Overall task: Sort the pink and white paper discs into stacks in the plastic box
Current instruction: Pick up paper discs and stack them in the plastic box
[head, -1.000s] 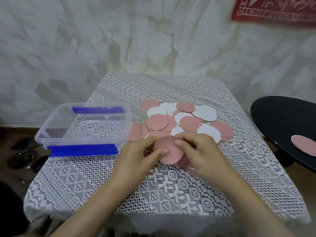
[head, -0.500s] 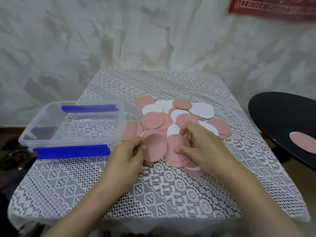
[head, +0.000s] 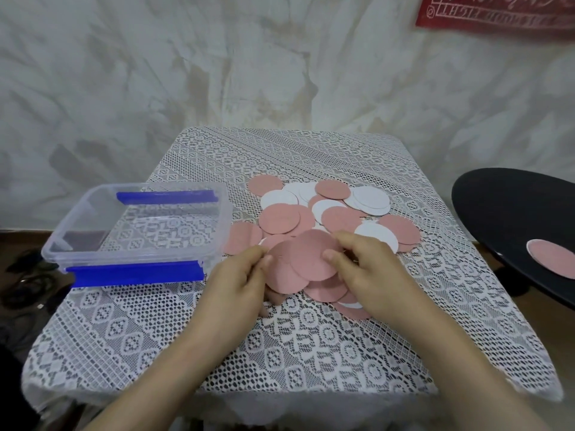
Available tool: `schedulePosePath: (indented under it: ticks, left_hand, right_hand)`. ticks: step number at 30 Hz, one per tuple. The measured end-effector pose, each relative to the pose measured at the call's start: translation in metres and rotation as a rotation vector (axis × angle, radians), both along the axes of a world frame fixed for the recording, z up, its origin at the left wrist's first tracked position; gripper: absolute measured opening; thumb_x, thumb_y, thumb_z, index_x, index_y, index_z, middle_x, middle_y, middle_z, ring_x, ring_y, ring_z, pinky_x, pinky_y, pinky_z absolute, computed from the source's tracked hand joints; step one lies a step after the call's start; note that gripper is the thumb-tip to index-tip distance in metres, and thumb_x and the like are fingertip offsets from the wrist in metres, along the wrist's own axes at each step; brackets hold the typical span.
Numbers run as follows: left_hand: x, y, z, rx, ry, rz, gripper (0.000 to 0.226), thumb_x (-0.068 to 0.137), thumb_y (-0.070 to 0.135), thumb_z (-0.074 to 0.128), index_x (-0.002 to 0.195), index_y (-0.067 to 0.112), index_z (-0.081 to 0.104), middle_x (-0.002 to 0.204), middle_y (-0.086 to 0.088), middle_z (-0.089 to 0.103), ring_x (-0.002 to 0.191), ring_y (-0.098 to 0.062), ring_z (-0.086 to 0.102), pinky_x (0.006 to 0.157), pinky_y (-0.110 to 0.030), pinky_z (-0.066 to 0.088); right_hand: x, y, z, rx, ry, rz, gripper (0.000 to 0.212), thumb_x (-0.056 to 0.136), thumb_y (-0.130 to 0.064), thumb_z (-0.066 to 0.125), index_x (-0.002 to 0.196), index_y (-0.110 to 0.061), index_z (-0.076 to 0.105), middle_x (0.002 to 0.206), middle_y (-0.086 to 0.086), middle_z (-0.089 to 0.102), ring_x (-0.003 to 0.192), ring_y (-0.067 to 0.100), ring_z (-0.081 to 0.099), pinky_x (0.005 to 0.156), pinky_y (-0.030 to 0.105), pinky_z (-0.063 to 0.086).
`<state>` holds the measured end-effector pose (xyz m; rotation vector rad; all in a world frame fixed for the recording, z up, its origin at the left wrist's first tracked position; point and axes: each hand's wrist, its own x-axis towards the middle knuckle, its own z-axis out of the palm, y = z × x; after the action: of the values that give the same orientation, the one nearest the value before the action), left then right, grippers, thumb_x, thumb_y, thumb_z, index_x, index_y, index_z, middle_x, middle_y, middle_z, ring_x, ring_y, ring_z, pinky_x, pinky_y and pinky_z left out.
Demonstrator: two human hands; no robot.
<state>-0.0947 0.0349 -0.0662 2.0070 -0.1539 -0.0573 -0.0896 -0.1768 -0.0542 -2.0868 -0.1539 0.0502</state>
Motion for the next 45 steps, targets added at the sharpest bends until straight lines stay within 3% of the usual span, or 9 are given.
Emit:
schedulePosePath:
  ticks: [4,7,9,14,19,31,37,41,45]
  left_hand:
    - [-0.006,-0.004,0.0,-0.063,-0.037,-0.099,0.023,0.105,0.029,0.044,0.1,0.035,0.065,0.075,-0.004,0.071,0.058,-0.025,0.066,0.059,-0.043,0.057]
    - [-0.006,-0.003,0.0,-0.016,-0.082,-0.131,0.009,0.098,0.034,0.057,0.104,0.035,0.063,0.077,0.004,0.072,0.056,-0.012,0.065,0.054,-0.032,0.056]
    - [-0.004,-0.003,-0.002,0.011,-0.099,-0.14,0.009,0.099,0.026,0.056,0.105,0.031,0.062,0.075,0.008,0.07,0.056,-0.004,0.062,0.053,-0.028,0.053]
    - [0.001,-0.002,-0.007,0.057,-0.133,-0.091,0.01,0.103,0.023,0.05,0.096,0.022,0.057,0.07,-0.002,0.059,0.065,-0.023,0.058,0.063,-0.046,0.048]
    - [0.001,0.001,-0.007,0.092,-0.151,-0.049,0.009,0.102,0.024,0.049,0.099,0.023,0.057,0.074,-0.003,0.061,0.071,-0.026,0.058,0.07,-0.052,0.049]
    - [0.0,0.003,-0.006,0.09,-0.164,-0.072,0.027,0.105,0.019,0.046,0.117,0.042,0.053,0.07,0.028,0.061,0.062,0.0,0.054,0.055,-0.017,0.041]
    - [-0.002,0.001,-0.002,0.06,-0.135,-0.087,0.029,0.106,0.021,0.042,0.114,0.047,0.053,0.066,0.019,0.06,0.054,-0.002,0.048,0.05,-0.018,0.039]
    - [-0.004,0.0,-0.001,-0.035,-0.095,-0.133,0.034,0.106,0.022,0.04,0.117,0.05,0.056,0.062,0.006,0.054,0.057,-0.005,0.049,0.052,-0.021,0.04]
    - [-0.005,-0.002,0.0,-0.061,-0.096,-0.183,0.035,0.106,0.023,0.039,0.119,0.049,0.058,0.065,0.013,0.058,0.057,-0.001,0.049,0.054,-0.016,0.041]
  right_hand:
    - [-0.002,0.008,-0.003,0.068,0.037,0.06,0.005,0.097,-0.014,0.066,0.092,-0.014,0.069,0.069,-0.001,0.066,0.069,0.014,0.074,0.072,0.05,0.063]
    - [-0.001,0.012,-0.003,0.062,0.008,0.053,0.017,0.094,-0.02,0.071,0.085,-0.006,0.066,0.073,0.012,0.068,0.064,0.009,0.07,0.066,0.035,0.063]
    - [-0.001,0.012,-0.002,0.044,0.017,0.057,0.017,0.095,-0.02,0.07,0.085,-0.007,0.067,0.07,0.005,0.066,0.059,0.004,0.066,0.057,0.024,0.058]
    - [0.0,0.002,-0.002,-0.264,-0.132,0.009,0.016,0.099,-0.027,0.059,0.104,-0.032,0.073,0.09,-0.017,0.072,0.083,0.001,0.065,0.074,0.033,0.056]
    - [0.0,-0.008,0.01,-0.587,-0.029,0.009,0.053,0.087,-0.049,0.071,0.136,-0.035,0.056,0.102,-0.022,0.048,0.095,0.002,0.054,0.083,0.031,0.046]
    - [-0.002,-0.011,0.001,-0.398,-0.104,-0.131,0.023,0.099,-0.03,0.06,0.083,-0.016,0.05,0.071,-0.002,0.055,0.069,0.02,0.049,0.062,0.035,0.036]
    - [-0.001,-0.014,-0.003,-0.02,-0.095,-0.14,0.028,0.1,-0.029,0.06,0.085,-0.005,0.055,0.075,0.007,0.059,0.069,0.021,0.052,0.067,0.04,0.043]
    - [-0.006,-0.004,-0.006,0.021,-0.021,-0.032,0.014,0.098,-0.026,0.063,0.086,-0.02,0.061,0.078,0.002,0.067,0.071,0.018,0.066,0.068,0.042,0.055]
    - [-0.005,0.004,-0.01,0.044,0.005,0.046,0.003,0.096,-0.022,0.065,0.096,-0.019,0.066,0.06,-0.007,0.056,0.048,0.005,0.047,0.051,0.027,0.037]
